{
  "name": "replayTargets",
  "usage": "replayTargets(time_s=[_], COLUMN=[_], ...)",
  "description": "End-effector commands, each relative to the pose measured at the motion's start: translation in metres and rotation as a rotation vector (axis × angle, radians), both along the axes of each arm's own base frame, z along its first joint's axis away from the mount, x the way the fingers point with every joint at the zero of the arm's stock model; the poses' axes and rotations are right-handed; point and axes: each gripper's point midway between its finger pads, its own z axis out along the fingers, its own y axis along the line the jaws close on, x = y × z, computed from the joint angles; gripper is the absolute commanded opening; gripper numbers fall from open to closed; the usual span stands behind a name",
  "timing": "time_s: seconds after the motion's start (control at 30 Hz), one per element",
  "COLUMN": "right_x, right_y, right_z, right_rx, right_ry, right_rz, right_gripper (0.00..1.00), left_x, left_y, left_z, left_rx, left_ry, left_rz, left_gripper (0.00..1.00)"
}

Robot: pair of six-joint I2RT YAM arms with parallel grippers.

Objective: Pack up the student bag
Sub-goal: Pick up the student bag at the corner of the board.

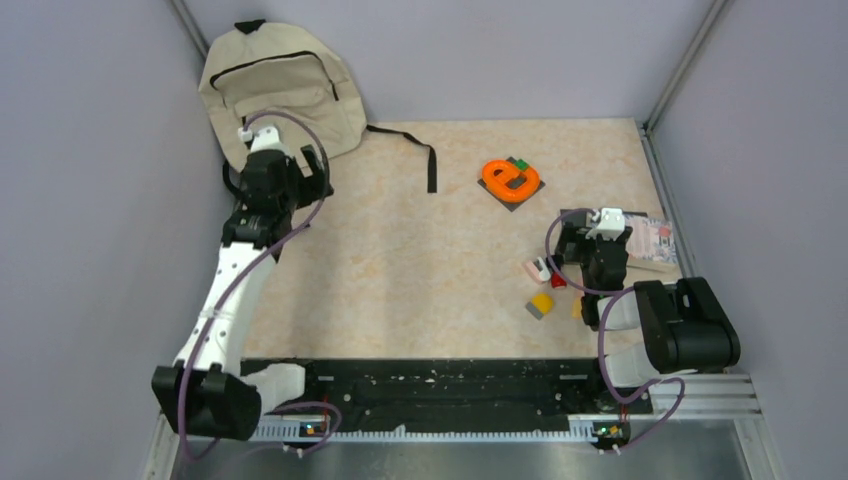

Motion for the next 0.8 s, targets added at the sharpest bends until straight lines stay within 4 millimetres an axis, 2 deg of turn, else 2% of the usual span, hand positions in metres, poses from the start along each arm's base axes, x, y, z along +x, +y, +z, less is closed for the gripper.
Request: replayTargets(time_s=[0.0, 0.17, 0.27, 0.3, 0.4, 0.5, 0.6, 0.63, 0.77], right_x=[0.004, 0.004, 0.004, 0.004, 0.004, 0.004, 0.004, 0.004, 0.004], right_y=[-0.004, -0.004, -0.004, -0.004, -0.004, -0.004, -0.004, -0.004, -0.004], right_z=[0.016, 0.016, 0.016, 0.016, 0.016, 0.016, 0.016, 0.016, 0.017], right_rx=[-0.003, -0.003, -0.003, -0.003, -0.002, -0.003, -0.003, -0.003, -0.003], right_ry=[-0.068, -0.067, -0.067, -0.068, -0.067, -0.069, -0.069, -0.068, -0.070], right_rz=[-0.010, -0.009, -0.009, -0.010, -0.009, -0.010, -0.010, -0.010, -0.010], right_gripper=[0.99, 0.99, 0.99, 0.99, 0.99, 0.99, 0.99, 0.99, 0.99], left_x=[0.058, 0.118, 0.154, 0.165, 0.197, 0.220, 0.236, 0.243, 0.259], left_y=[-0.005, 0.012, 0.025, 0.029, 0.043, 0.056, 0.081, 0.086, 0.099], left_z=[0.046, 0.079, 0.092, 0.104, 0.110, 0.107, 0.112, 0.107, 0.115], left_rx=[-0.090, -0.182, -0.251, -0.267, -0.303, -0.402, -0.502, -0.519, -0.585], left_ry=[-0.148, -0.296, -0.357, -0.386, -0.428, -0.493, -0.583, -0.584, -0.658], left_rz=[0.039, 0.212, 0.303, 0.327, 0.396, 0.449, 0.513, 0.528, 0.554], left_gripper=[0.96, 0.95, 0.93, 0.93, 0.93, 0.92, 0.88, 0.87, 0.86])
